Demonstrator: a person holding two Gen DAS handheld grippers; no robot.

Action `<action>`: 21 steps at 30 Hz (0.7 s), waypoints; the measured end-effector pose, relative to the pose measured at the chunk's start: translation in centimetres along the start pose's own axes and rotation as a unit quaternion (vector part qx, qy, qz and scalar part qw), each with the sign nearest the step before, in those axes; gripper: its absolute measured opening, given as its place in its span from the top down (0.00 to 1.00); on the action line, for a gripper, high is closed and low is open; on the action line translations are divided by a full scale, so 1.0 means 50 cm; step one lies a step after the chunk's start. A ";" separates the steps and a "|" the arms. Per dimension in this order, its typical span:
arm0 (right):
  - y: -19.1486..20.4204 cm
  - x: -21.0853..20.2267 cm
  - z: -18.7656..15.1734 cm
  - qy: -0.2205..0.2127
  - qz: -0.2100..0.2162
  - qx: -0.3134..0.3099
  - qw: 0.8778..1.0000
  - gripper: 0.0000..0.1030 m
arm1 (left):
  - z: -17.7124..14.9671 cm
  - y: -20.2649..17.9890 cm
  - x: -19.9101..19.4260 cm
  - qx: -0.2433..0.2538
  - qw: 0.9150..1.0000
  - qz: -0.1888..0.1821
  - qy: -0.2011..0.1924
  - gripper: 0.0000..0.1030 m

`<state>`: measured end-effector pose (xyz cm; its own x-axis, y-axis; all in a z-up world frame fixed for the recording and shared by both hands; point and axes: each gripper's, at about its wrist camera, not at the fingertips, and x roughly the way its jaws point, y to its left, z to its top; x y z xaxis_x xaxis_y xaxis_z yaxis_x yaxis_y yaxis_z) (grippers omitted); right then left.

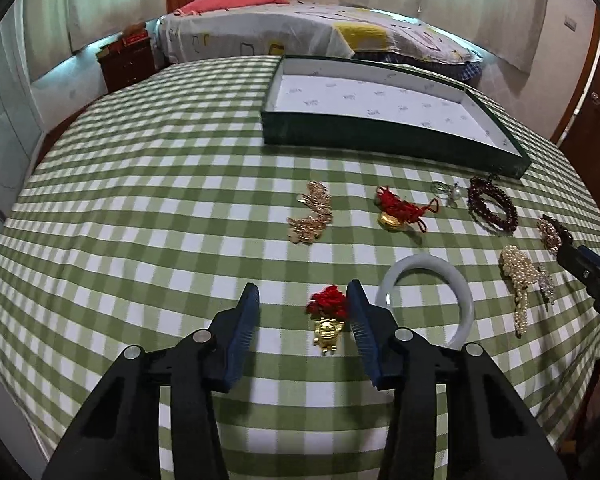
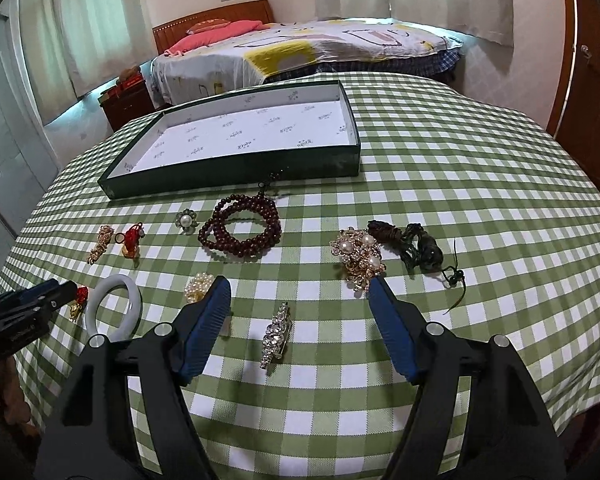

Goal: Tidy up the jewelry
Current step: 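Lower the left tool onto the red tassel charm and close it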

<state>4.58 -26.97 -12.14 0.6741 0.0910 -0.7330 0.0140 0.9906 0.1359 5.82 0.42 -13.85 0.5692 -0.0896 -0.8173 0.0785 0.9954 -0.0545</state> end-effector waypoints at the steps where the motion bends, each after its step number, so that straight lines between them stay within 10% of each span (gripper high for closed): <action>1: 0.001 0.001 0.001 0.000 0.000 0.000 1.000 0.32 | 0.000 -0.002 0.003 0.002 1.000 0.000 0.001 0.56; 10: -0.001 0.011 0.000 0.004 0.004 0.002 1.000 0.32 | -0.001 -0.019 0.019 0.020 1.000 -0.001 0.010 0.57; 21: 0.003 0.000 0.001 -0.001 0.002 -0.005 1.000 0.33 | -0.002 -0.010 0.014 0.021 1.000 0.000 0.005 0.86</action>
<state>4.64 -26.80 -12.09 0.6762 0.0949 -0.7306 0.0032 0.9913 0.1317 6.12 -0.15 -14.46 0.5611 -0.0899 -0.8228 0.1128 0.9931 -0.0315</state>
